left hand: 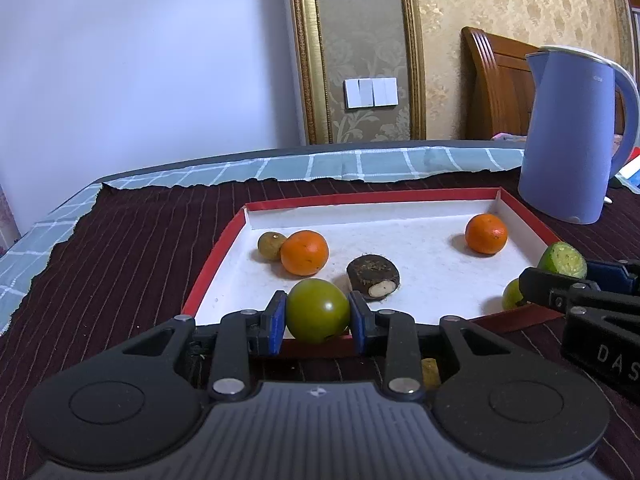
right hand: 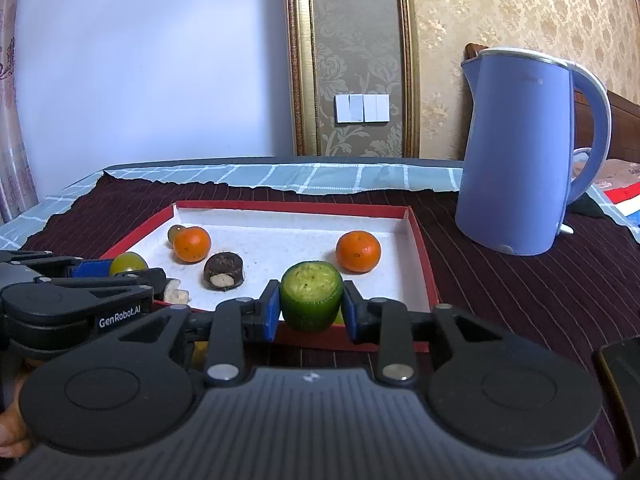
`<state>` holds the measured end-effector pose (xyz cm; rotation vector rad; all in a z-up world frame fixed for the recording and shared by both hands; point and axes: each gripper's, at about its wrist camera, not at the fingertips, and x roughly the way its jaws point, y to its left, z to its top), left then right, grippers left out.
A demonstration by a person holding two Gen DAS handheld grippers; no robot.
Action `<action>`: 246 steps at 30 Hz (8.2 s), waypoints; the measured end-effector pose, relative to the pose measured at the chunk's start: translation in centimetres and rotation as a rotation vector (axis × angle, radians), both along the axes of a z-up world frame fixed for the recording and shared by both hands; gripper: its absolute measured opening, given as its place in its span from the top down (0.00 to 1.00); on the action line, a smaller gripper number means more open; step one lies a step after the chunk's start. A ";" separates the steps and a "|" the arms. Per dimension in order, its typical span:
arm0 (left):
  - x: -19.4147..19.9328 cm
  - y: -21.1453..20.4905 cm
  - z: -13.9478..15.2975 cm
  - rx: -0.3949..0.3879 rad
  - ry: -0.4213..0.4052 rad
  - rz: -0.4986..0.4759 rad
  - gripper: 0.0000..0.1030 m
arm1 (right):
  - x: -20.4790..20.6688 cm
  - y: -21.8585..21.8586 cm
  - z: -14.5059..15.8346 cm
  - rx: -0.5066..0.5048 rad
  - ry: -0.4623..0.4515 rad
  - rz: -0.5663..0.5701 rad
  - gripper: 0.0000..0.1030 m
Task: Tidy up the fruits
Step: 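Carry the green tomato-like fruit and green lime over the tray, then open both grippers to drop the green tomato-like fruit and lime into the tray, then grasp the dark cylindrical piece with left gripper while right grasps the brown round fruit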
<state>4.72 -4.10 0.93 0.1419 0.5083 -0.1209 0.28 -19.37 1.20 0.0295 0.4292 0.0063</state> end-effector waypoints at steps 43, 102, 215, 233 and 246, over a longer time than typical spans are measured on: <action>2.8 -1.7 0.7 0.024 0.010 -0.003 0.69 | 2.1 0.4 1.4 -0.027 -0.023 0.013 0.71; 11.7 -3.7 0.2 0.061 0.000 0.044 0.69 | 11.7 -1.8 1.0 -0.033 0.019 -0.047 0.71; -4.4 -3.2 -3.7 0.027 0.072 -0.241 0.32 | -0.7 -7.7 -3.8 0.302 0.022 -0.254 0.00; -4.0 3.9 -2.9 -0.031 0.035 -0.053 0.69 | -1.4 -3.3 -3.2 0.125 0.072 -0.091 0.00; -3.0 6.1 -3.7 -0.023 0.022 0.032 0.69 | 2.4 5.2 -3.3 -0.157 0.164 0.211 0.16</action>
